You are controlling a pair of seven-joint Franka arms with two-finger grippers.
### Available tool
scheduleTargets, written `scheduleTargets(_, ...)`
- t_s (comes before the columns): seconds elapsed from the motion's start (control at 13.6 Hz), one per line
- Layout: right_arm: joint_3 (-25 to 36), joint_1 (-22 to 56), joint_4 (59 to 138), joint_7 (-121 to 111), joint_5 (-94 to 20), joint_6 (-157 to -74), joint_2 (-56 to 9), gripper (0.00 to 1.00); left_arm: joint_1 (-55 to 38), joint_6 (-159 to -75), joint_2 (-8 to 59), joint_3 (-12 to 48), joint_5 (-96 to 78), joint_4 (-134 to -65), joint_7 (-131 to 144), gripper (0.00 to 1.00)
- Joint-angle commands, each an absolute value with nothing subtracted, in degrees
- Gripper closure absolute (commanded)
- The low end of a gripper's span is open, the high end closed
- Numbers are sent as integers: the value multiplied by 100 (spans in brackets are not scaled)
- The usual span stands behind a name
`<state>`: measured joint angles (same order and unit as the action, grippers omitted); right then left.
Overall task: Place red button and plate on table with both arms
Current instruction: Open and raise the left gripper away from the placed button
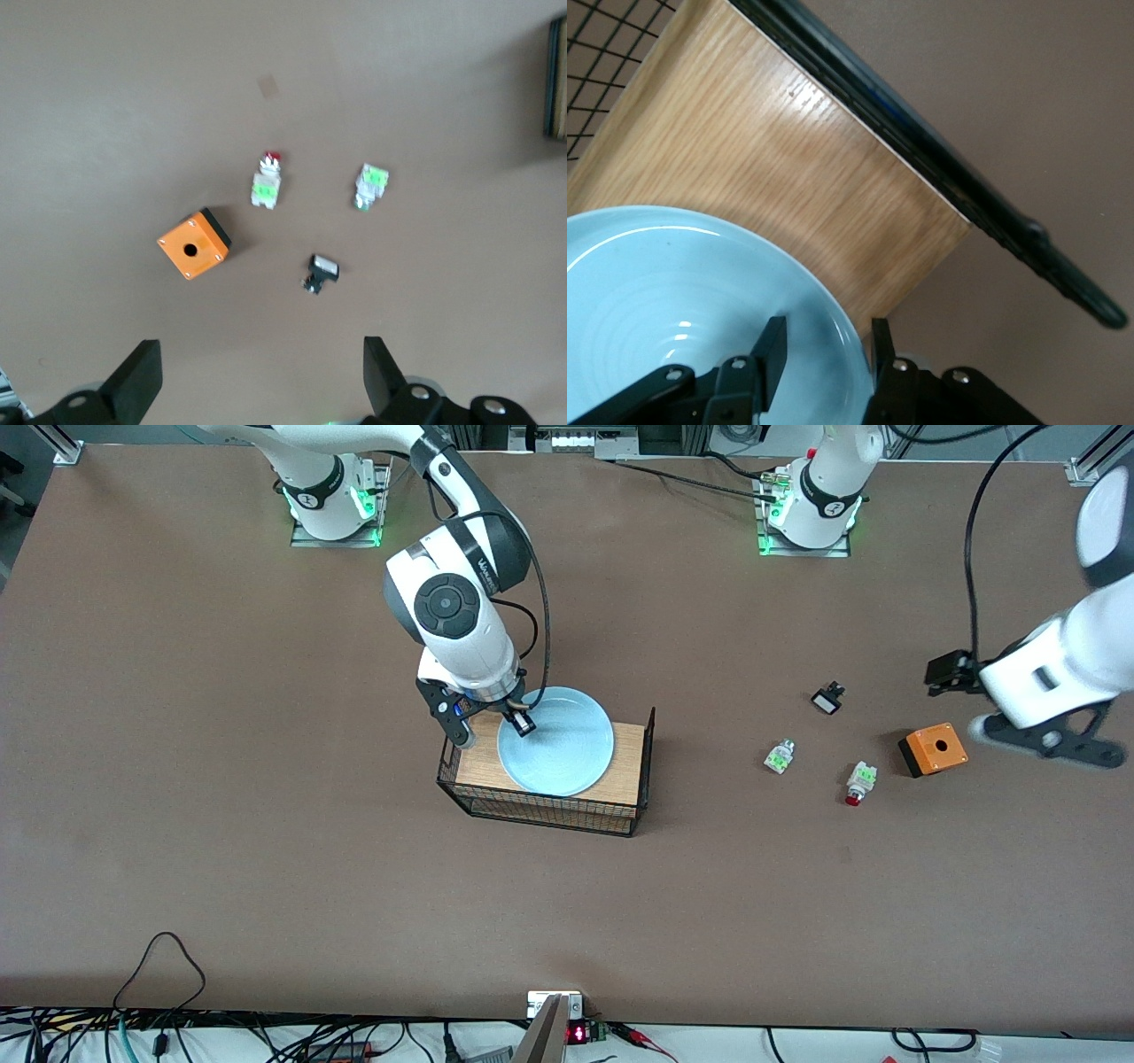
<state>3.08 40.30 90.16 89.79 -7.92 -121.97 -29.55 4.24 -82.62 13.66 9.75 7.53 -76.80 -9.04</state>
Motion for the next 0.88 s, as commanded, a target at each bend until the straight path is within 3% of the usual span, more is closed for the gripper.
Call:
scheduleTargets(0.0,352,4061,9009,8983,-888,-12155,-2927,78,-17,-8919,310,379,571,-8891,-739,0)
scheduleTargets(0.22,352,4061,9009,8939,-888,-12164,-2918,94,-174,-9369,-209,168,379,-9543,-537,0)
scheduleTargets(0.52,352,4078,8983,8947,-879,-12094,-2839,98,-272,-9081,-255,202,343,-9589,132,0)
scheduleTargets(0.81,352,4069,8868,8930,-896,-11620,-2366,99,-272,-9018,-255,431,334,-9536,220,0)
